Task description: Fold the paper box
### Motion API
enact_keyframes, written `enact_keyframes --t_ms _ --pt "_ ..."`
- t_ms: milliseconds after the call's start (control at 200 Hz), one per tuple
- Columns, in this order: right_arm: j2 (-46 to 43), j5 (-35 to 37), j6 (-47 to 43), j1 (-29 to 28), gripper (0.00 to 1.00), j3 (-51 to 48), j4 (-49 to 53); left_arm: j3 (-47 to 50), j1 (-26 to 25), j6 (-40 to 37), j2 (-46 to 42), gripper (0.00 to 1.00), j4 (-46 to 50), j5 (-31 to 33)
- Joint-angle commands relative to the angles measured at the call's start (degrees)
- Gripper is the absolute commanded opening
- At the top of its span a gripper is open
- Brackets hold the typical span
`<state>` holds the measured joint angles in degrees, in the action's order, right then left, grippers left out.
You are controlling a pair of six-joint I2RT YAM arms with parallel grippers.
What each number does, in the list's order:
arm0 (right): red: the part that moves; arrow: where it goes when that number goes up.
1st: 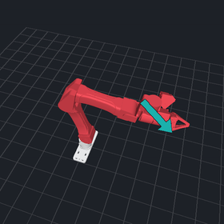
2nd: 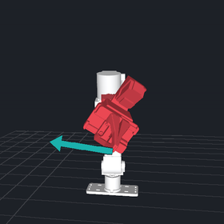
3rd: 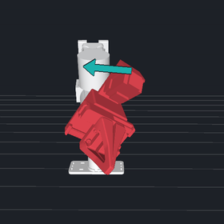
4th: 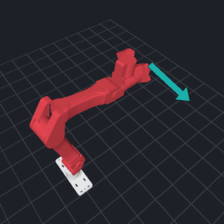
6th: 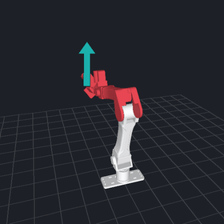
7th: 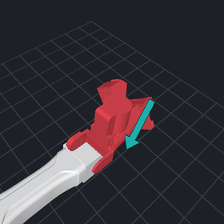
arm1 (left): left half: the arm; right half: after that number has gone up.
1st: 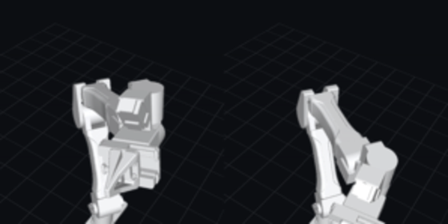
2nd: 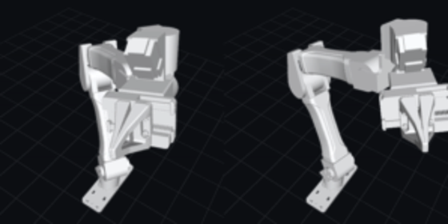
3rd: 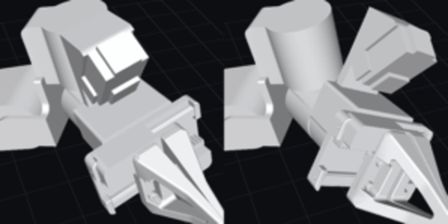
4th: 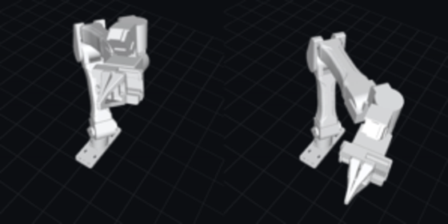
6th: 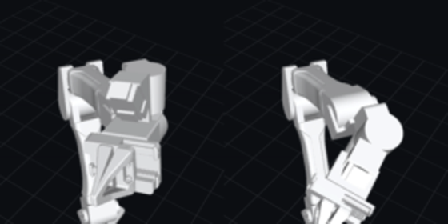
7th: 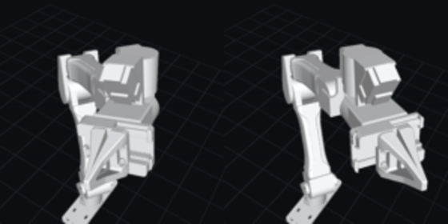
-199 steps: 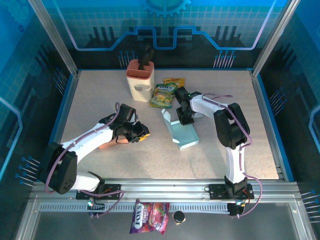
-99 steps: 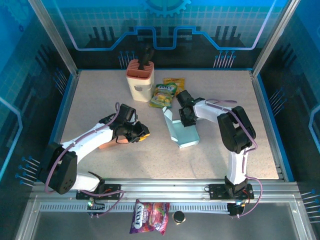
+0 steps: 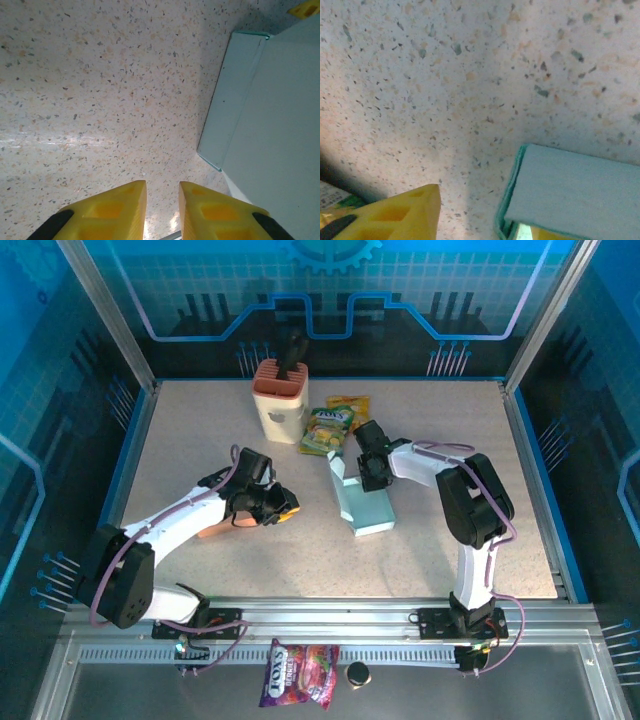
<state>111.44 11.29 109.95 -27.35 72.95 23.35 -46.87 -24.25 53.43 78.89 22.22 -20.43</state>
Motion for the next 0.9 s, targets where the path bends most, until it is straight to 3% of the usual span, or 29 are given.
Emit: enact_keyframes --t_ms 0,135,405,600,730,896 --pt "-0.5 -2.03 0.37 0.61 0.59 2.6 4.84 -1.4 0.17 -0.85 -0.33 0.25 0.15 -0.45" --pt "-2.96 -3.52 -1.56 1.67 0.65 4.51 4.32 -2.12 0.17 -0.77 0.51 0.26 -0.5 -0.91" --pt "-8.81 -8.28 -9.17 6.13 0.62 2.12 1.3 -4.56 -0.39 0.2 3.93 0.26 -2.12 -2.09" --pt "-12.56 -18.52 -30.95 14.23 0.51 -3.14 0.2 -7.26 -2.39 2.32 7.97 0.27 -4.74 -2.93" --pt "-11.12 -26.11 -46.89 18.52 0.38 -3.9 8.35 -9.57 -4.05 3.73 11.43 0.27 -6.25 -3.22" --pt "-12.01 -29.66 -55.22 20.55 0.23 -9.96 10.97 -11.01 -5.63 5.7 15.1 0.27 -8.96 -3.35"
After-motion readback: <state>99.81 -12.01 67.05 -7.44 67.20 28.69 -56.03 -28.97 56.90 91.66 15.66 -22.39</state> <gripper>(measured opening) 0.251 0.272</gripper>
